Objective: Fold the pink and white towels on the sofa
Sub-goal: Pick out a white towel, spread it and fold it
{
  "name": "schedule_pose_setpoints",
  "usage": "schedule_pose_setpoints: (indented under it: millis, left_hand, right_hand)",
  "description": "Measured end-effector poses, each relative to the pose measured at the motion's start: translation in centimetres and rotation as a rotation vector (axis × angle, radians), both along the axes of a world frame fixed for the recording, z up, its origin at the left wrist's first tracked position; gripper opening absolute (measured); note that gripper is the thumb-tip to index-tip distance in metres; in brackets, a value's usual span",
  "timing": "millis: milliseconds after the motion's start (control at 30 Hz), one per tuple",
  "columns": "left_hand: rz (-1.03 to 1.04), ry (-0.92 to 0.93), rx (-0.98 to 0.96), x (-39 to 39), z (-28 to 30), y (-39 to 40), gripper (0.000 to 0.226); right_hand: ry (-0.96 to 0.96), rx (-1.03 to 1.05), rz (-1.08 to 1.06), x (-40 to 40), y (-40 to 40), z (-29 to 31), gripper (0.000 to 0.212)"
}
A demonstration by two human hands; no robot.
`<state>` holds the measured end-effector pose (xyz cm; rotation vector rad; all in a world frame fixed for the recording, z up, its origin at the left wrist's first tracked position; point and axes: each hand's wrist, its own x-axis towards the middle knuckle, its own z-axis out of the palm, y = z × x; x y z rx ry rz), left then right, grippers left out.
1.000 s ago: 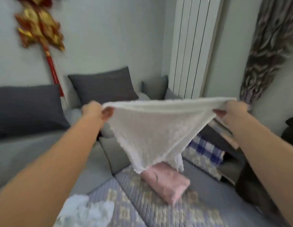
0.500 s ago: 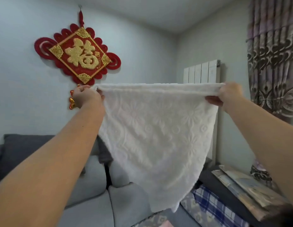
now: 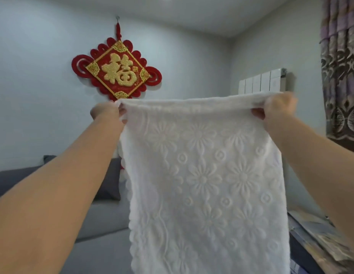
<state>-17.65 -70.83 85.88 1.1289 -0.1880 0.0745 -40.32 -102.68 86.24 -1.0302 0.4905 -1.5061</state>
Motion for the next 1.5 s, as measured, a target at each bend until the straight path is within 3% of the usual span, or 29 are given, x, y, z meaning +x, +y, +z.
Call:
schedule_pose_setpoints:
  millis: [33,100,167,200,300,333,400,500,667,800,933,1033,1167,1333,1433,1500]
  left_hand:
    - [0.217,-0.065,0.255,0.3,0.6,0.1,0.041]
    - [0.455,-0.121,0.445,1.0,1.4,0.0,0.045]
    - [0.459,-0.084,0.369,2.4,1.4,-0.5,0.048]
    - [0.336,-0.029,0.199,3.5,0.9,-0.8,0.046]
    - [0.033,0.226,-0.237,8.4,-3.8,-0.9,0.029]
    - [-0.031,0.301,-0.241,10.3,-6.3,-0.5,0.030]
    - [-0.054,0.354,-0.024,13.5,-10.7,0.4,0.036]
    - [-0.082,0.360,0.058,17.2,-13.5,1.4,0.038]
    - [-0.026,0.212,-0.042,18.8,-10.8,2.0,0.038]
    - [0.062,0.053,-0.266,16.4,-7.2,3.9,0.027]
    - [0.093,-0.049,-0.346,10.8,-9.6,7.6,0.024]
    - [0.137,-0.006,-0.241,5.8,-18.0,11.2,0.023]
    - [0.236,0.217,0.090,-2.0,-35.0,15.1,0.026]
    - [0.130,0.782,0.380,-12.3,-55.4,17.5,0.021]
    - [-0.029,1.166,0.415,-17.5,-64.1,17.5,0.031]
    - [-0.078,1.312,0.483,-20.4,-67.7,17.4,0.027]
  right_hand:
    - [-0.023,-0.015,-0.029,0.4,0.8,0.1,0.035]
    - [-0.075,-0.009,-0.091,1.3,1.6,0.3,0.033]
    - [-0.070,-0.010,-0.149,2.9,1.5,0.0,0.031]
    - [-0.044,-0.013,-0.157,3.9,0.9,-0.4,0.031]
    - [0.407,-0.027,-0.016,7.6,-1.8,-4.0,0.017]
    - [0.480,0.084,0.132,8.7,-2.5,-5.7,0.014]
    - [0.551,0.277,0.361,10.6,-3.5,-8.6,0.011]
    - [0.608,0.367,0.450,14.0,-4.4,-11.0,0.015]
    - [0.549,0.312,0.501,18.3,-3.5,-10.2,0.016]
    - [0.466,0.148,0.474,18.1,-2.0,-7.4,0.017]
    - [0.440,0.038,0.432,14.5,-0.1,-9.7,0.014]
    - [0.561,0.009,0.371,10.9,0.5,-18.1,0.020]
    - [0.760,0.083,0.321,5.6,1.7,-36.2,0.027]
    - [1.171,0.267,0.294,-1.9,3.7,-56.9,0.040]
    - [1.415,0.386,0.288,-6.1,4.3,-66.0,0.037]
    - [1.456,0.495,0.280,-8.8,4.7,-70.7,0.036]
